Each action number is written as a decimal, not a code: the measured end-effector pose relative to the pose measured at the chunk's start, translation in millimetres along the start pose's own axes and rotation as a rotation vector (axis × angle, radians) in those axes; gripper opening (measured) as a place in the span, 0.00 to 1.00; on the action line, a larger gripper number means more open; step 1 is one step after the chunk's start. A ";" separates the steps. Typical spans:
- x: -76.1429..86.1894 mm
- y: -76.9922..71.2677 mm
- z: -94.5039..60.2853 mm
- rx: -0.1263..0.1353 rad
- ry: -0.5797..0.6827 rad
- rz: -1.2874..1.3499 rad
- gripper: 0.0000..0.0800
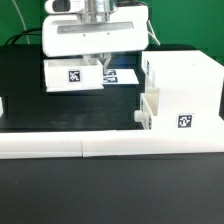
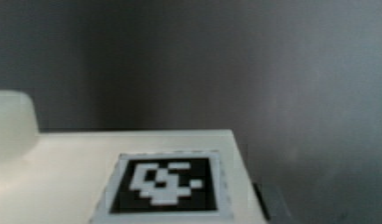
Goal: Assemble drawer
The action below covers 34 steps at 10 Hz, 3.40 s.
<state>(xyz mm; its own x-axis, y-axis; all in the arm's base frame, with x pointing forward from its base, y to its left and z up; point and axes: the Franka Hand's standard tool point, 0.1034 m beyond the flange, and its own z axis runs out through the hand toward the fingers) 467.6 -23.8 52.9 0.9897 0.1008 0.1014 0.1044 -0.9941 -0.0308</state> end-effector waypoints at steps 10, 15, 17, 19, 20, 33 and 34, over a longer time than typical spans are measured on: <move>37.1 -0.7 -4.9 0.002 -0.029 -0.565 0.05; 49.4 7.2 -7.5 0.007 -0.052 -0.871 0.05; 48.9 9.1 -7.2 0.007 -0.056 -1.008 0.05; 55.6 10.3 -7.7 0.000 -0.071 -1.207 0.05; 62.7 11.1 -7.2 -0.001 -0.083 -1.285 0.05; 69.2 10.1 -0.8 0.021 -0.107 -1.394 0.05; 69.4 10.2 -0.7 0.019 -0.106 -1.394 0.05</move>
Offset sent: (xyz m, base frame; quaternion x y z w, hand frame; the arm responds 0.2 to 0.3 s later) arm 0.0000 0.0000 0.0000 0.0000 0.0000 0.0000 1.0000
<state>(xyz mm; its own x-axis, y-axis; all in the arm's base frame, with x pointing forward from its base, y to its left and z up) 537.4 -26.9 60.3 0.0741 0.9971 -0.0151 0.9971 -0.0738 0.0188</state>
